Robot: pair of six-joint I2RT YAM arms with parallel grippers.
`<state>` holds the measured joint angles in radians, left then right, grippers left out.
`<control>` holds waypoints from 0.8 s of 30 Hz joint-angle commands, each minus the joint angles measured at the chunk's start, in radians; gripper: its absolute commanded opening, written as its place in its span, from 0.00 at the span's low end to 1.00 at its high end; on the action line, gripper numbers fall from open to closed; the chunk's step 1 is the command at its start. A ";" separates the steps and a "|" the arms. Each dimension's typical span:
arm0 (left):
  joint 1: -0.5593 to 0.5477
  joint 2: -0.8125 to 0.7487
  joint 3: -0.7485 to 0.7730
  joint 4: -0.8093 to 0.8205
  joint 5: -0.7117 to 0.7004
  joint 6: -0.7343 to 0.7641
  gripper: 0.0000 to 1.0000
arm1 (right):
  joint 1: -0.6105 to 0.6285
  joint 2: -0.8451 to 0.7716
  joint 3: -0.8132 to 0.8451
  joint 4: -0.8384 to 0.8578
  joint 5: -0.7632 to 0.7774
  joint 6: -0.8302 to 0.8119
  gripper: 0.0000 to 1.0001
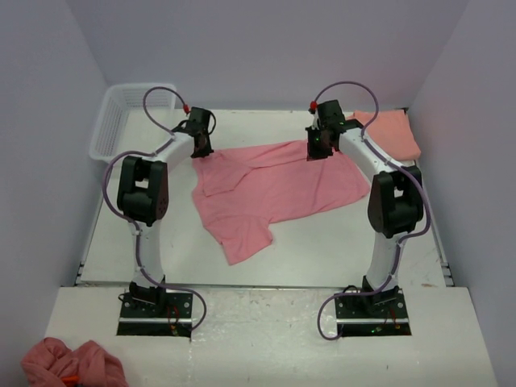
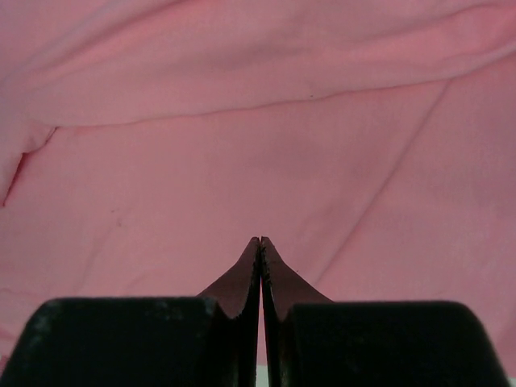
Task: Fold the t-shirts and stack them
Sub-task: Fold the flattened tshirt in 1/3 of the way
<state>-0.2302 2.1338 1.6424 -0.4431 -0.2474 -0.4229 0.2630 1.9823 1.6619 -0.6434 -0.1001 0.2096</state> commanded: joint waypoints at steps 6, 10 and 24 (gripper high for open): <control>0.078 0.052 0.020 -0.039 -0.073 0.027 0.00 | 0.022 -0.089 -0.042 0.004 0.098 0.036 0.00; 0.129 0.055 0.008 -0.039 -0.075 0.036 0.00 | 0.022 -0.074 0.001 -0.044 0.149 0.036 0.00; 0.187 0.049 0.073 -0.052 -0.034 0.070 0.00 | 0.002 -0.013 0.081 -0.137 0.250 0.057 0.00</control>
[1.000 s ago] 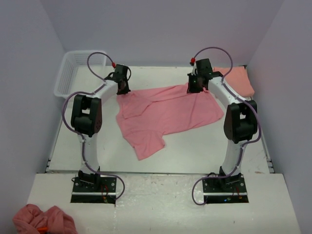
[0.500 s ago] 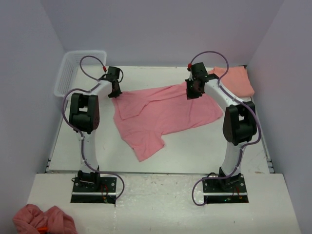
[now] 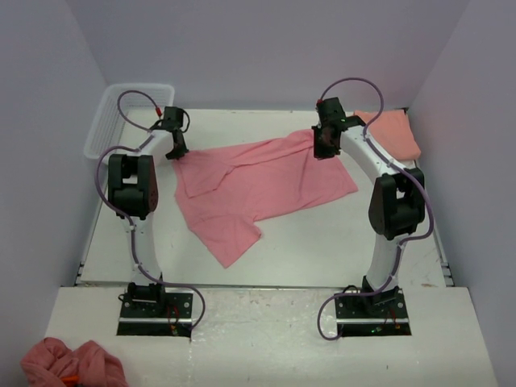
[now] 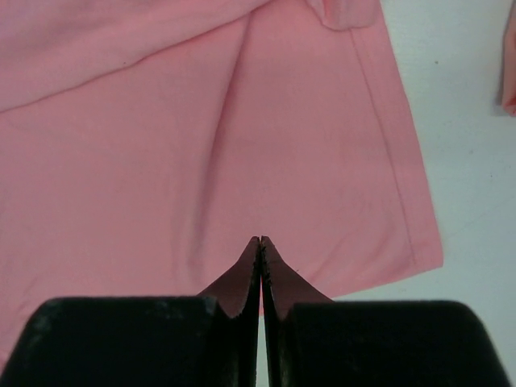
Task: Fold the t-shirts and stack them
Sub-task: Fold the flattened tshirt in 1/3 of the way
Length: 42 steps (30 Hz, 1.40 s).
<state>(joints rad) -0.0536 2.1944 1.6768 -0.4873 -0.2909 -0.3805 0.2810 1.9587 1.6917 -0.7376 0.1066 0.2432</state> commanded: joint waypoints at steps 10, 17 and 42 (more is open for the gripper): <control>-0.150 -0.261 -0.032 0.065 0.099 0.064 0.00 | -0.034 0.039 0.031 -0.033 0.008 0.060 0.00; -0.304 -0.429 -0.051 -0.003 0.056 0.039 0.00 | -0.048 0.061 0.039 -0.077 -0.002 0.114 0.00; -0.535 -0.421 -0.477 0.010 -0.030 -0.075 0.00 | -0.037 0.103 -0.151 0.050 -0.258 0.217 0.00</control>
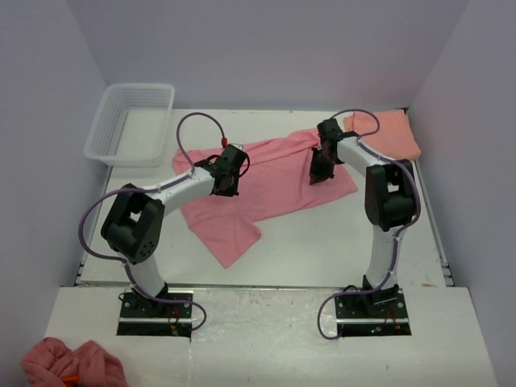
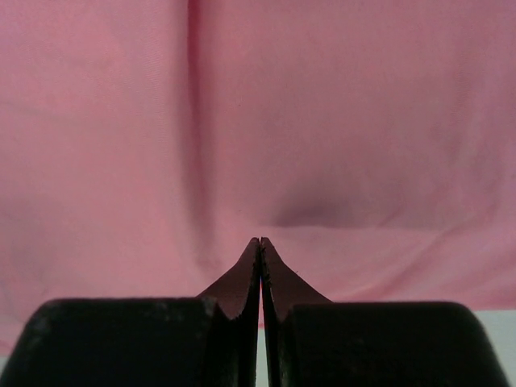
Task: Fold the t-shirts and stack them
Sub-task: Fold the flattened tshirt in 1/3 of the way
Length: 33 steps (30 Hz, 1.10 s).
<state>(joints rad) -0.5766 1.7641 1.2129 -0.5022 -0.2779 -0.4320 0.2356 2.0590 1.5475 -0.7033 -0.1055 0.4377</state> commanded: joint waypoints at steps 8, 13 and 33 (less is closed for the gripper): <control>-0.014 0.072 -0.050 0.025 -0.077 -0.047 0.00 | 0.051 -0.002 -0.102 0.064 -0.022 0.045 0.00; -0.014 0.075 -0.104 0.031 -0.076 -0.083 0.00 | 0.068 -0.028 -0.156 0.079 -0.005 0.061 0.00; 0.122 -0.064 -0.262 -0.053 -0.121 -0.208 0.00 | 0.125 -0.209 -0.478 0.189 0.044 0.187 0.00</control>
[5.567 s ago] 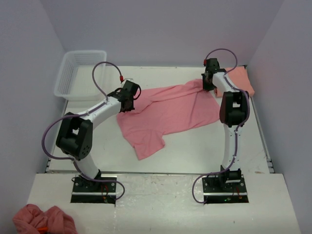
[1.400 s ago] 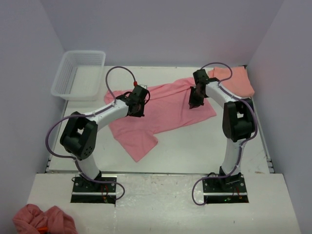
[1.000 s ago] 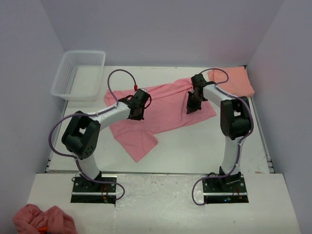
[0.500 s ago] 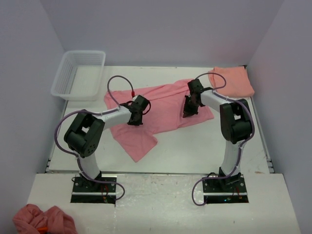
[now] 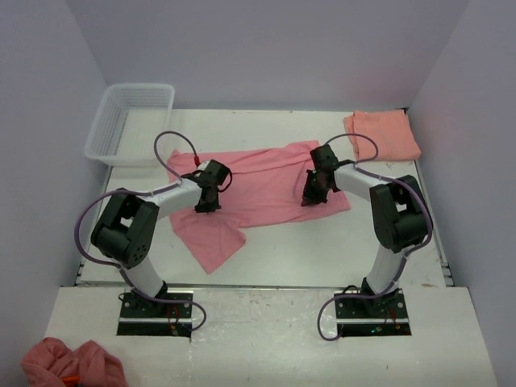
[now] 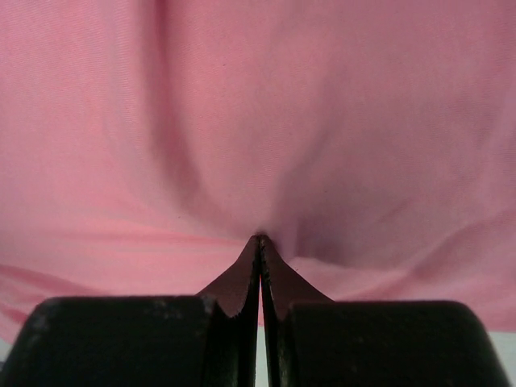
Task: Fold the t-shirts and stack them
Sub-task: Fold the flattened tshirt in 1/3 of the way
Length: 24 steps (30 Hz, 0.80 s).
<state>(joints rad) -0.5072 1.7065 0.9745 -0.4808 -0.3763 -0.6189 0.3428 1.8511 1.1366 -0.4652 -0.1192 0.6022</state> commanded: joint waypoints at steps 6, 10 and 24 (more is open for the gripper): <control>0.114 0.056 0.080 -0.064 0.011 0.050 0.00 | 0.065 -0.009 -0.130 -0.004 0.056 0.045 0.00; 0.114 0.162 0.197 -0.087 0.062 0.119 0.00 | 0.093 0.017 -0.120 -0.009 0.059 0.056 0.00; 0.072 0.033 0.233 -0.119 -0.099 0.116 0.00 | 0.165 -0.050 -0.061 -0.032 0.118 0.067 0.00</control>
<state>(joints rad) -0.4110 1.8584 1.2190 -0.5770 -0.3737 -0.4961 0.4992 1.8053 1.0733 -0.4068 -0.0727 0.6807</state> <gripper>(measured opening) 0.002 0.003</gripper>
